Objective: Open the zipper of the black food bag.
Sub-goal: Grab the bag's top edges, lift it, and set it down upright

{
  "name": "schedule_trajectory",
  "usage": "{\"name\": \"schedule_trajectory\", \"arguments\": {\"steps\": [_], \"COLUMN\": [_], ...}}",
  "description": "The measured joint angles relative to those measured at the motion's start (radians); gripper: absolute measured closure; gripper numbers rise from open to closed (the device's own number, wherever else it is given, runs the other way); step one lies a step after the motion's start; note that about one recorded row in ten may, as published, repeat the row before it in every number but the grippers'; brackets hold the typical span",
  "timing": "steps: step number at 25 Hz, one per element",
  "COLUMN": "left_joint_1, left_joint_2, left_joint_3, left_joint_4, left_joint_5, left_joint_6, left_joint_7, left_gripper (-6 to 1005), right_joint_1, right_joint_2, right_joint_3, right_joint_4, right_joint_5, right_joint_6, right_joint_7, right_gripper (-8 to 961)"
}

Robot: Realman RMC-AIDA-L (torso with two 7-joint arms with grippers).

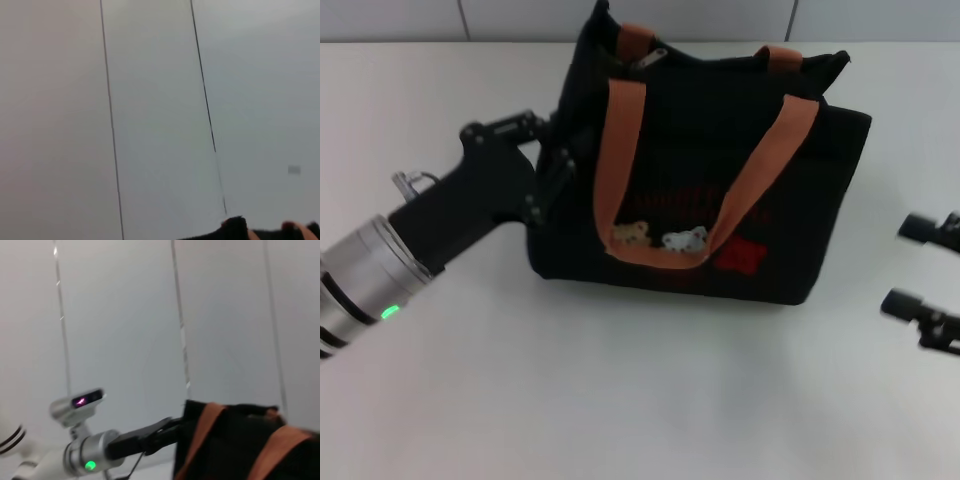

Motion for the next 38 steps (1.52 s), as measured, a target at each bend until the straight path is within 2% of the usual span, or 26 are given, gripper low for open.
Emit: {"name": "schedule_trajectory", "arguments": {"steps": [6,8,9,11,13,16,17,18,19,21,23,24,28,29,35,38], "left_joint_1": [-0.009,-0.012,-0.012,-0.017,-0.026,-0.030,-0.030,-0.031,-0.031,-0.033,-0.035,-0.035,-0.033,-0.033,-0.027,-0.026], "left_joint_2": [0.002,0.002,0.002,0.002,0.001,0.001,0.001,0.000,0.000,-0.001,-0.003,-0.003,-0.001,-0.001,-0.001,0.000], "left_joint_3": [-0.035,-0.040,-0.040,-0.038,-0.025,-0.003,0.004,0.021,0.021,0.050,0.101,0.101,0.199,0.199,0.238,0.240], "left_joint_4": [0.089,0.178,0.178,0.231,0.294,0.335,0.348,0.382,0.382,0.419,0.466,0.466,0.495,0.495,0.532,0.533], "left_joint_5": [0.000,-0.001,-0.001,-0.004,-0.008,-0.009,-0.010,-0.011,-0.011,-0.012,-0.024,-0.024,-0.086,-0.086,-0.108,-0.109], "left_joint_6": [0.080,0.125,0.125,0.152,0.167,0.171,0.175,0.187,0.187,0.195,0.197,0.197,0.196,0.196,0.195,0.197], "left_joint_7": [-0.031,-0.085,-0.085,-0.125,-0.182,-0.219,-0.231,-0.256,-0.256,-0.287,-0.326,-0.326,-0.341,-0.341,-0.370,-0.374], "left_gripper": [786,786,786,786,786,786,786,786,786,786,786,786,786,785,785,785], "right_joint_1": [-0.027,-0.036,-0.036,-0.039,-0.029,-0.007,0.005,0.033,0.033,0.057,0.101,0.101,0.204,0.204,0.330,0.416], "right_joint_2": [0.000,0.000,0.000,0.002,0.002,-0.005,-0.010,-0.017,-0.017,-0.018,-0.025,-0.025,-0.058,-0.058,-0.090,-0.120], "right_joint_3": [0.001,0.001,0.001,0.006,0.011,0.000,-0.009,-0.034,-0.034,-0.063,-0.126,-0.126,-0.218,-0.218,-0.288,-0.345], "right_joint_4": [0.024,0.028,0.028,0.039,0.056,0.023,-0.020,-0.135,-0.135,-0.261,-0.454,-0.454,-0.649,-0.649,-0.688,-0.633], "right_joint_5": [0.152,0.269,0.269,0.366,0.513,0.557,0.549,0.504,0.504,0.448,0.342,0.342,0.214,0.214,0.135,0.076], "right_joint_6": [0.002,0.009,0.009,0.010,0.015,0.033,0.043,0.065,0.065,0.080,0.089,0.089,0.084,0.084,0.104,0.107], "right_joint_7": [0.000,-0.018,-0.018,-0.061,-0.117,-0.091,-0.048,0.068,0.068,0.181,0.371,0.371,0.648,0.648,0.773,0.822], "right_gripper": [157,158,158,159,159,160,161,161,161,162,162,163,164,164,166,167]}}
